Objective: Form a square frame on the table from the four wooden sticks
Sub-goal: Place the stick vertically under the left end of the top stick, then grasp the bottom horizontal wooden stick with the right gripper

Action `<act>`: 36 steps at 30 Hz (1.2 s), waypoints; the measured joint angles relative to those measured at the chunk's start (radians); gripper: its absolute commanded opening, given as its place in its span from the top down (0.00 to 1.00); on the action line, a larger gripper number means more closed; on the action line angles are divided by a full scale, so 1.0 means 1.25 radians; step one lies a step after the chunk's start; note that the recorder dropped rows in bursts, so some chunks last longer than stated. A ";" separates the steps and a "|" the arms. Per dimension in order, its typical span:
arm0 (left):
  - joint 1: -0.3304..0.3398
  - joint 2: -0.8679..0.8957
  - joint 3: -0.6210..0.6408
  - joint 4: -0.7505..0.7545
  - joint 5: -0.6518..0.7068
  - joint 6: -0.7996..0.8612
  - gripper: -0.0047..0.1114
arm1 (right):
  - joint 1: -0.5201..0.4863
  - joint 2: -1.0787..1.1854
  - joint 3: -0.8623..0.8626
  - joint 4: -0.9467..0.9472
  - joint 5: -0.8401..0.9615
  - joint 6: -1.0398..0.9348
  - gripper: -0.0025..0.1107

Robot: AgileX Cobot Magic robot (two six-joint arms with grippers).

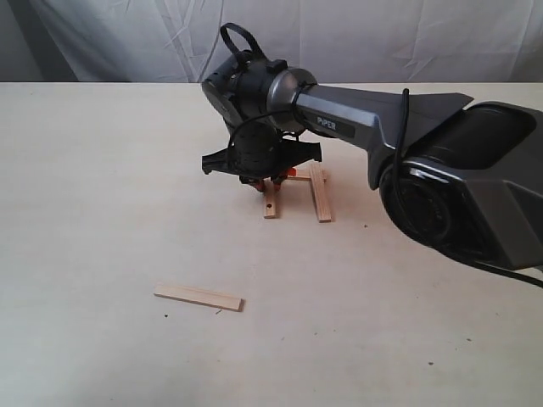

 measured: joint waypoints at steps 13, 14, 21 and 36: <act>0.000 0.000 0.000 0.000 0.000 0.000 0.96 | -0.001 -0.018 0.000 0.066 -0.012 -0.015 0.50; 0.000 0.000 0.000 0.000 0.000 0.000 0.96 | -0.005 -0.036 0.000 0.074 -0.012 -0.036 0.50; 0.000 0.000 0.000 0.000 0.000 0.000 0.96 | -0.057 -0.125 0.000 0.120 0.057 -0.431 0.96; 0.000 0.000 0.000 0.000 0.000 0.000 0.96 | 0.152 -0.145 0.235 0.369 0.060 -0.959 0.45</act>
